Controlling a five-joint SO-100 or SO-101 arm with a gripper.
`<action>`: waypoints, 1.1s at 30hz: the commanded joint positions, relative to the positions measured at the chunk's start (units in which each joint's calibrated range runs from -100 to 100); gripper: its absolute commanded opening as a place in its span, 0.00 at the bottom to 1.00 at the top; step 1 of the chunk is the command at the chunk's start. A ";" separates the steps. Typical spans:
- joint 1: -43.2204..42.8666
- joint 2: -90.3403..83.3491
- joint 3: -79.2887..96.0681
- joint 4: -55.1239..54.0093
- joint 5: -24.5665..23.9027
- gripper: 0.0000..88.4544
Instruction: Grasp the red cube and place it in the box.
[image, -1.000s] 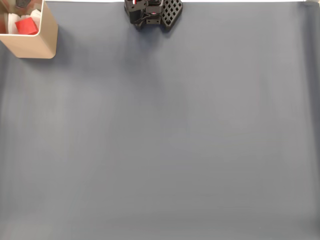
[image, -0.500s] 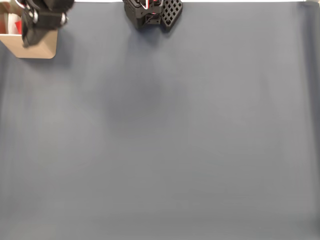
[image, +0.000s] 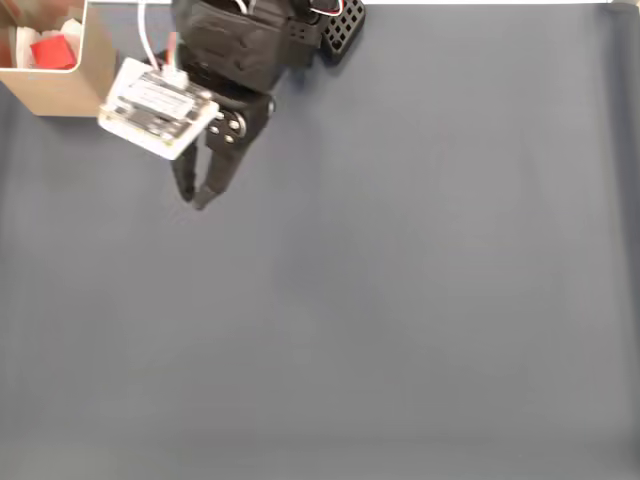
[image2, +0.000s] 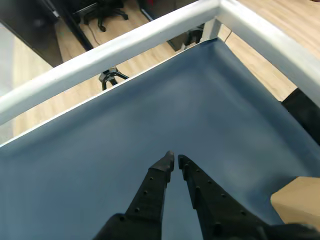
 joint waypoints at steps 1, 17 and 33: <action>-11.11 -4.20 2.48 -2.41 1.61 0.00; -22.83 -17.81 22.64 -5.77 1.66 0.00; -25.17 -40.42 47.73 -6.18 3.03 0.00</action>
